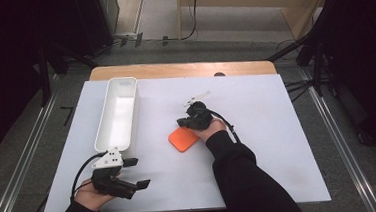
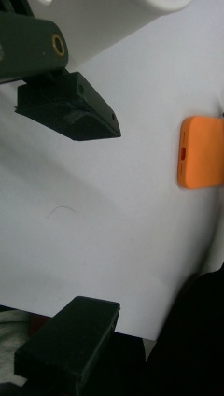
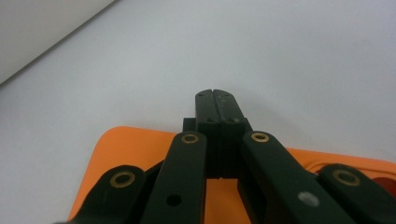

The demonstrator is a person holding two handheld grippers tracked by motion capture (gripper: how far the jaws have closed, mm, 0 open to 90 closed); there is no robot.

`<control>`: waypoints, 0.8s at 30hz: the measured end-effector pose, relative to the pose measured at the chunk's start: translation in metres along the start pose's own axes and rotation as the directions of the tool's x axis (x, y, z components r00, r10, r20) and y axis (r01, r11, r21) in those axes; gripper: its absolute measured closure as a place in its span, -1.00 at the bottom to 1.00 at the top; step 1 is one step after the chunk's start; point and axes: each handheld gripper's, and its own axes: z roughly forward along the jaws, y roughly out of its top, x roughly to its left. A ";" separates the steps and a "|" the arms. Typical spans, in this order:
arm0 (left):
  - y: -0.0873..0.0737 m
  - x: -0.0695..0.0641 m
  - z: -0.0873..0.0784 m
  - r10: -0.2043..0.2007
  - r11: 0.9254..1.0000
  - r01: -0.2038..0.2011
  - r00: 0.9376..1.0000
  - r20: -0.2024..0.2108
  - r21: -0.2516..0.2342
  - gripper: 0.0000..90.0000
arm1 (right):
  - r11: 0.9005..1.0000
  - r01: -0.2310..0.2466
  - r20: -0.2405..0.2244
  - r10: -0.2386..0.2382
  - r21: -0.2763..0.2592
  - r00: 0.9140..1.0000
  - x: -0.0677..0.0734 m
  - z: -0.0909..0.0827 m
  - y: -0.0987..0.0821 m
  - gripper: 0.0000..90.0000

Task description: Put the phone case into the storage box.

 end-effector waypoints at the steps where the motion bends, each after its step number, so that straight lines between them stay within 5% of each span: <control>1: 0.000 0.000 0.000 0.000 1.000 0.000 1.000 0.000 0.000 -0.68 | 1.000 -0.007 0.000 0.007 0.001 1.000 0.001 -0.002 -0.002 0.96; 15: 0.000 0.000 0.001 0.000 1.000 0.000 1.000 -0.002 0.004 -0.68 | 1.000 -0.024 -0.009 0.024 -0.008 1.000 0.001 -0.021 -0.027 0.96; 24: 0.001 0.000 0.002 0.001 1.000 -0.001 1.000 -0.002 0.009 -0.68 | 0.999 -0.032 -0.002 0.032 -0.021 0.999 0.000 -0.023 -0.027 0.86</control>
